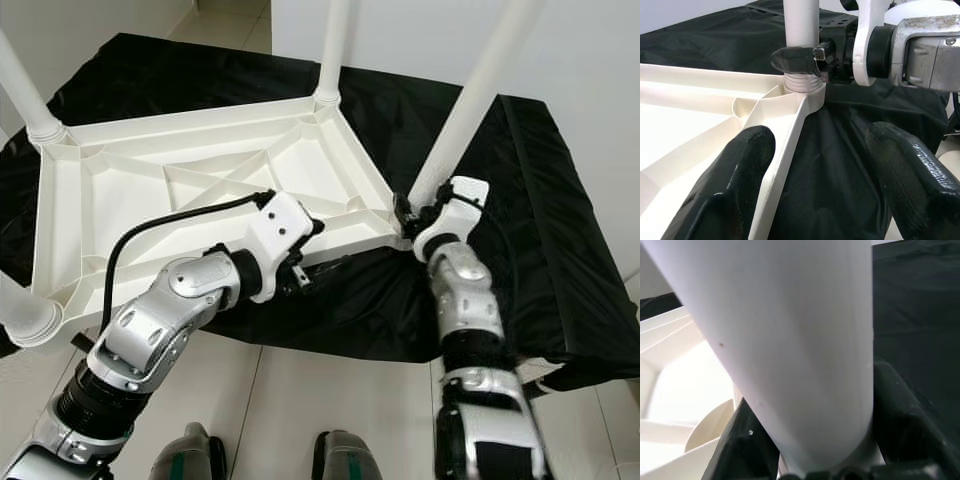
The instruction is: Building children table
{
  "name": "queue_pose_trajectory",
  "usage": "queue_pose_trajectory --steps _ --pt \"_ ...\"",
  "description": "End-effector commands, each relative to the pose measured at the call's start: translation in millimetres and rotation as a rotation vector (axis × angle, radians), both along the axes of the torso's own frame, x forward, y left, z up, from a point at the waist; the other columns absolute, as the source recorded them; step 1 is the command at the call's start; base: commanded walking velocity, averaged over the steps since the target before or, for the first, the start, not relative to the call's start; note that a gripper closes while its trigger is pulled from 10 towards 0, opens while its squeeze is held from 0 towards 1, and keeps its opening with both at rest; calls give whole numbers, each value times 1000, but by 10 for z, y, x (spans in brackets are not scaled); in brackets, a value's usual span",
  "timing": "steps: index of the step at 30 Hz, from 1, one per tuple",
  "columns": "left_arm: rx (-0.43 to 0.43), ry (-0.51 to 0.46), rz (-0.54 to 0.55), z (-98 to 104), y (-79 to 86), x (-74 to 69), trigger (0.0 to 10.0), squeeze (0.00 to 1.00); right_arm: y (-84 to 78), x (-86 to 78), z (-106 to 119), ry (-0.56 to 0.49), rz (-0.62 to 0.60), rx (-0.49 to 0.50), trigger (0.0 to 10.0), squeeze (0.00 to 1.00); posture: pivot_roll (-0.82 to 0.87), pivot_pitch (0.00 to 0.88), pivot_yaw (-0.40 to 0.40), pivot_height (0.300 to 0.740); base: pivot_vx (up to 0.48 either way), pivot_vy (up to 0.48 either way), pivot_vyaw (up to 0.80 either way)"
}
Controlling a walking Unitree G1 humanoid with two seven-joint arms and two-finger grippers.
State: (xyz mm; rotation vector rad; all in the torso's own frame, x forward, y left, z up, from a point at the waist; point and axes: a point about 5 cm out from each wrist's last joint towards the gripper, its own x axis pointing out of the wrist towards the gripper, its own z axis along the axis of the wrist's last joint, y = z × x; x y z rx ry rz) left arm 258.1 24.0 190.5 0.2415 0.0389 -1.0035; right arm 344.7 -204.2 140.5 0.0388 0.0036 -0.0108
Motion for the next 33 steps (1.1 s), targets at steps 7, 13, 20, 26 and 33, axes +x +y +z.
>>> queue_pose_trajectory --steps 7,13,20,26,33 --pt "3 4 -25 -7 -43 -30 10000 0 94 -137 -130 75 -350 -22 0 0 -33 25 -59 740 0 0 0" --pt "3 4 -21 -13 -50 -33 10000 0 188 -261 -82 57 -494 -21 0 0 -25 19 -65 740 0 0 0" --pt "1 5 -22 -14 -55 -32 10000 0 117 -234 -80 78 -497 -45 4392 0 -33 16 -65 740 0 0 0" --pt "-1 5 -24 -14 -62 -34 10000 0 111 -198 -75 79 -439 -35 10000 153 -35 18 -66 740 0 0 0" --pt "-1 2 -18 -6 -57 -24 10000 0 29 -136 38 3 -327 -8 10000 1000 -34 20 -68 740 0 0 0"
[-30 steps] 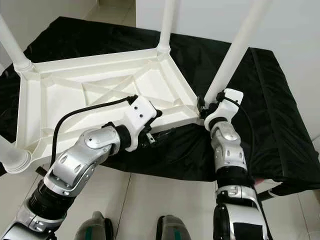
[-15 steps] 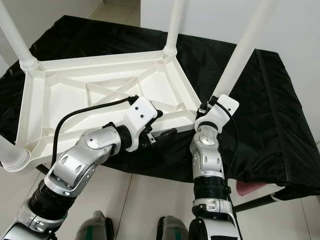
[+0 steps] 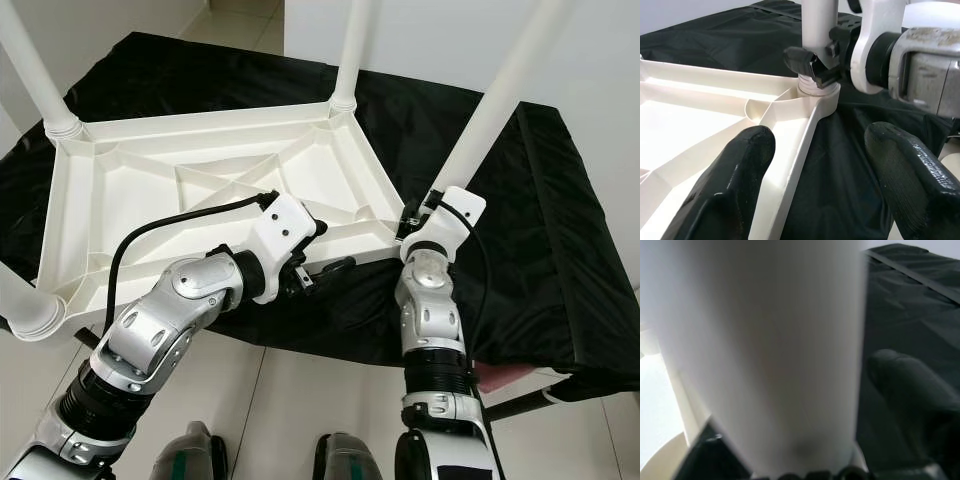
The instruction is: Building children table
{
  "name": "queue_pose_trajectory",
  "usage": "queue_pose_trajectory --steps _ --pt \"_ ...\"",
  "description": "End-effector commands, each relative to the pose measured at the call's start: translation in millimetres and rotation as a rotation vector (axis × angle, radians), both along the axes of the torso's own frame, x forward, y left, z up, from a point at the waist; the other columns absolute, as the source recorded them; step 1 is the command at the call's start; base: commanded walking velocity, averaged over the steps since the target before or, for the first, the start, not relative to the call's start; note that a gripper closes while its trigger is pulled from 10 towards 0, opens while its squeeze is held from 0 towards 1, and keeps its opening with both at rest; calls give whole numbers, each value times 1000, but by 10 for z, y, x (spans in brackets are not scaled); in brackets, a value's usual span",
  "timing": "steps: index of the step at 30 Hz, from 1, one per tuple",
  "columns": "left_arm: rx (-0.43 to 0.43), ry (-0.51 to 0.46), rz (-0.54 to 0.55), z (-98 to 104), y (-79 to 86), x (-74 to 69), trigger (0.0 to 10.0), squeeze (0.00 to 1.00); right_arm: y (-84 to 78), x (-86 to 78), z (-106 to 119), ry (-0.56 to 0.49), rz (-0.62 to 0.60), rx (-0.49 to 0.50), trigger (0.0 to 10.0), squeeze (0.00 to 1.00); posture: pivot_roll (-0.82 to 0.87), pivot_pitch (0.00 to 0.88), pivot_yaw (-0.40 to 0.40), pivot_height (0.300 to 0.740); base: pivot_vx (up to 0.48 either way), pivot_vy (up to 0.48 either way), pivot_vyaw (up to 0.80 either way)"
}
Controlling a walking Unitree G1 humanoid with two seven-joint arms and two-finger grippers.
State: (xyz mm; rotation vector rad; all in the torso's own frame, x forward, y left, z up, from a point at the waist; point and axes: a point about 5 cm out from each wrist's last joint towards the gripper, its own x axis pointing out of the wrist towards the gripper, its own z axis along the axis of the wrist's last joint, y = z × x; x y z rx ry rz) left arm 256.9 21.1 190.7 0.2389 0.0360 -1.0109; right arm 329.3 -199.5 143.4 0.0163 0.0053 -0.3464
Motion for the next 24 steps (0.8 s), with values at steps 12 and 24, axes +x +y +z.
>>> queue_pose_trajectory --steps 12,24 --pt "2 -1 -3 -3 -10 12 10000 0 -124 147 78 -5 490 -47 10000 0 -46 28 -61 740 0 0 0" --pt "10 -8 4 15 32 38 10000 0 -202 261 -22 81 680 -73 2980 0 -27 24 -50 740 0 0 0"
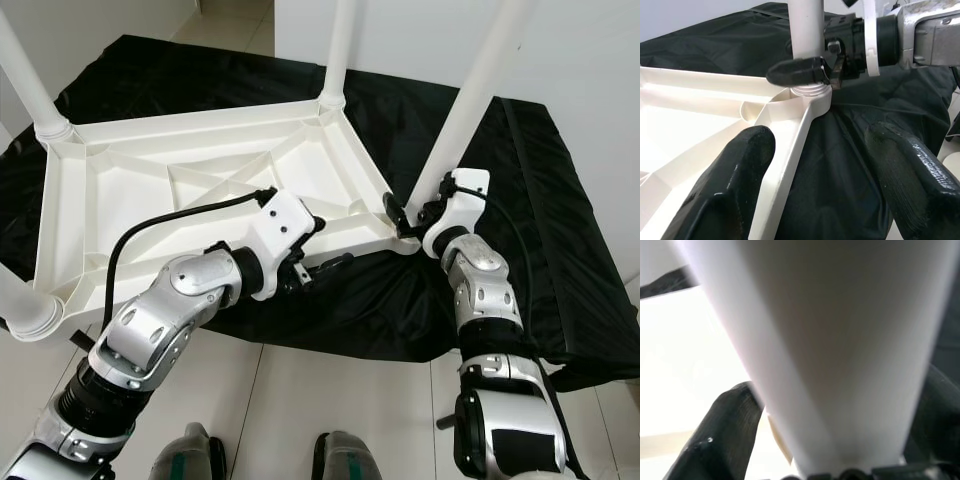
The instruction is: Building children table
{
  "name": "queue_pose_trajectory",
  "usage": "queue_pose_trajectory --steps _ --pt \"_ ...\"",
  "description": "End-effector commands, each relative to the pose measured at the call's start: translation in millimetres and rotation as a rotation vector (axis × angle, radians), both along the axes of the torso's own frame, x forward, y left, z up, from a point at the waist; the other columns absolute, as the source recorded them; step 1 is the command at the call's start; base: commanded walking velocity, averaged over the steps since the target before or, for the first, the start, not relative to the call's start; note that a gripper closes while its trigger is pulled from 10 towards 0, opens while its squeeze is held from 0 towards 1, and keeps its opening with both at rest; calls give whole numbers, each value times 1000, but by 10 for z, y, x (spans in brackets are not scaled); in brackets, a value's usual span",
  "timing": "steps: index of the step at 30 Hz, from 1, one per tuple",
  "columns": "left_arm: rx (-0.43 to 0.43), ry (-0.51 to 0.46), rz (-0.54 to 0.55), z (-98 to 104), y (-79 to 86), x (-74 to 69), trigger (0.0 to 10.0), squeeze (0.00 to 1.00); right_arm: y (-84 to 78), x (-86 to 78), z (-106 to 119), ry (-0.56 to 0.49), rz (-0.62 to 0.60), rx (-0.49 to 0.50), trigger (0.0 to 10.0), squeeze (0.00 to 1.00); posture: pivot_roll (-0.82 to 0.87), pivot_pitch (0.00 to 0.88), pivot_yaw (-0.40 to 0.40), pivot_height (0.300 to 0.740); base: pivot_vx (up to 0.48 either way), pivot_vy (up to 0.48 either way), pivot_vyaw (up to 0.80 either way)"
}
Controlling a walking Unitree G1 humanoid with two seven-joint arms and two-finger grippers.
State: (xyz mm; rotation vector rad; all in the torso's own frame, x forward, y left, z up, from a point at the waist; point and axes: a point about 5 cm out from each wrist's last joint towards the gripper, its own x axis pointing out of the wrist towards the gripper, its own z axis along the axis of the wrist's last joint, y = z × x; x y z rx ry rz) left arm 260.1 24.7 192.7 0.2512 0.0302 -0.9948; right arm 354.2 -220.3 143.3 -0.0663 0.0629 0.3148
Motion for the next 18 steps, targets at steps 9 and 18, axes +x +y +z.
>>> queue_pose_trajectory --steps 9,18 --pt "6 4 -8 -4 3 2 10000 0 -26 35 -103 47 46 30 0 0 -29 26 -46 740 0 0 0" --pt "2 7 -16 -4 -15 -11 10000 0 -43 16 -107 22 26 67 0 0 -44 34 -48 740 0 0 0"
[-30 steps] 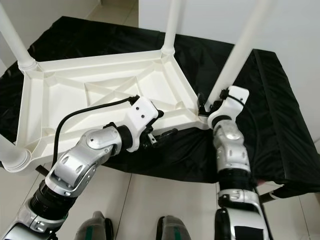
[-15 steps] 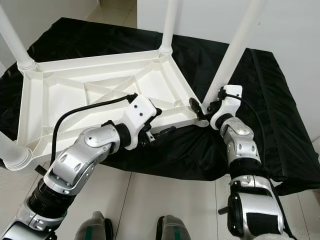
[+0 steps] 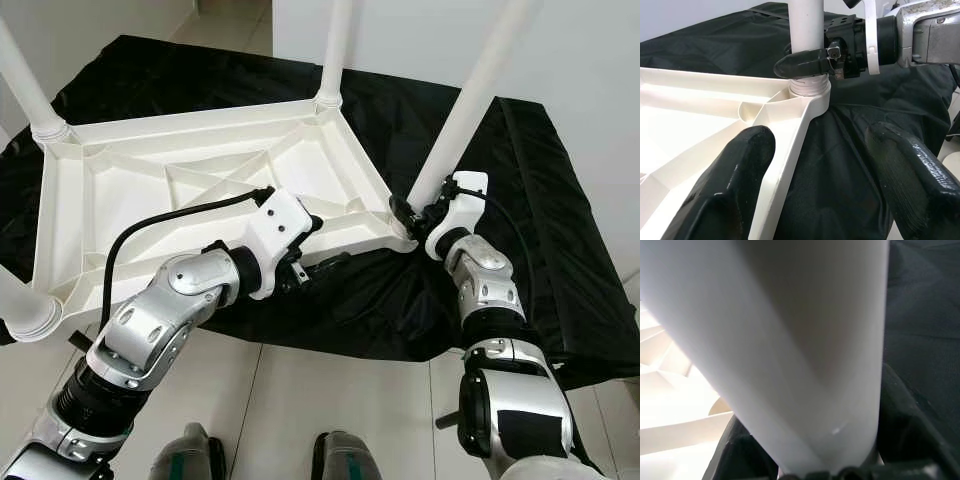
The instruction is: Building children table
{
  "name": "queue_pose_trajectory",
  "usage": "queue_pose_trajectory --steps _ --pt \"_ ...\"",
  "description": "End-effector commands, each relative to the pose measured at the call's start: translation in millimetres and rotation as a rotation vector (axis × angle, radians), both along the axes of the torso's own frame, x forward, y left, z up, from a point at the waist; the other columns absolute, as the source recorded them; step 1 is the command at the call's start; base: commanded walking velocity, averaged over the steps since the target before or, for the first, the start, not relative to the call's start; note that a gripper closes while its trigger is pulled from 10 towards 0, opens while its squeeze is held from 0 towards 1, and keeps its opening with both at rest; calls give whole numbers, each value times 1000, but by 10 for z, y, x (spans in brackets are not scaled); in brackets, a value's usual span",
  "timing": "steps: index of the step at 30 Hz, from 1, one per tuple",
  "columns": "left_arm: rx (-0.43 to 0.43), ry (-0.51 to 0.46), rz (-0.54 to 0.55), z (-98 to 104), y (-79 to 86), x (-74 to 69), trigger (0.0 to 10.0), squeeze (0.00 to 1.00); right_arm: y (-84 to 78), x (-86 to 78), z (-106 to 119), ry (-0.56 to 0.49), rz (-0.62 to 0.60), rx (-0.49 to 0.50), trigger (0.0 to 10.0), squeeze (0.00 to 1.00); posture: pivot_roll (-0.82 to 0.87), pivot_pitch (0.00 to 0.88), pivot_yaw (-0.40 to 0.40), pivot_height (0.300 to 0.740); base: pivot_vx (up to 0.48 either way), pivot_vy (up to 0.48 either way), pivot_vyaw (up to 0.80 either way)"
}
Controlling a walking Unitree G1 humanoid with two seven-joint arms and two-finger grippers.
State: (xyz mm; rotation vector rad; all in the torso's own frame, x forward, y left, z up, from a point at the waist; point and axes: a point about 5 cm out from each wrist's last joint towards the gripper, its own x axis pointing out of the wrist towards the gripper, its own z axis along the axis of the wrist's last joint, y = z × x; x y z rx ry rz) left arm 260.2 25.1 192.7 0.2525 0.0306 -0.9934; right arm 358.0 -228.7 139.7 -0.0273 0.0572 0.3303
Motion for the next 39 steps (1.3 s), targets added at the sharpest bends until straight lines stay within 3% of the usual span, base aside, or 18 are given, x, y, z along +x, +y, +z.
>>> queue_pose_trajectory --steps 1,11,13,16,18,21,24,27,31,32,34,35,36,39 --pt "1 7 -17 -3 -19 -13 10000 0 40 -21 -70 21 12 28 0 0 -44 34 -48 740 0 0 0" --pt "-4 17 -23 -23 -35 -32 10000 0 116 -97 -25 -33 -176 57 0 0 -60 45 -50 740 0 0 0" --pt "-5 19 -26 -27 -37 -33 10000 0 98 -125 -43 -13 -337 67 0 0 -71 43 -44 740 0 0 0" --pt "-6 21 -26 -28 -38 -33 10000 0 87 -140 -53 -6 -404 66 0 0 -71 43 -44 740 0 0 0" --pt "-8 23 -29 -29 -46 -29 10000 0 180 -183 -102 -4 -545 37 0 0 -71 43 -40 740 0 0 0" --pt "-8 23 -31 -30 -48 -27 10000 0 230 -194 -115 -5 -577 31 0 0 -70 42 -41 740 0 0 0" --pt "-5 20 -28 -27 -44 -24 10000 0 431 -228 -117 6 -667 76 0 0 -53 39 -42 740 0 0 0" --pt "-5 22 -24 -28 -37 -31 10000 0 533 -229 -87 2 -670 91 0 0 -50 39 -43 740 0 0 0" --pt "-5 24 -25 -32 -38 -42 10000 0 536 -236 -76 5 -675 82 0 0 -43 38 -46 740 0 0 0" --pt "-4 24 -24 -33 -37 -45 10000 0 491 -243 -73 8 -693 59 10000 0 -41 36 -51 740 0 0 0" --pt "-2 23 -22 -32 -32 -42 10000 0 423 -247 -69 15 -709 39 10000 0 -38 35 -54 740 0 0 0" --pt "-2 22 -20 -33 -26 -41 10000 0 404 -249 -65 13 -712 41 10000 796 -38 31 -54 740 0 0 0" --pt "-2 22 -19 -37 -21 -43 10000 0 401 -245 -51 3 -686 60 10000 1000 -38 28 -54 740 0 0 0" --pt "-1 23 -22 -40 -23 -48 10000 0 420 -236 -41 -5 -648 68 10000 1000 -38 27 -54 740 0 0 0"
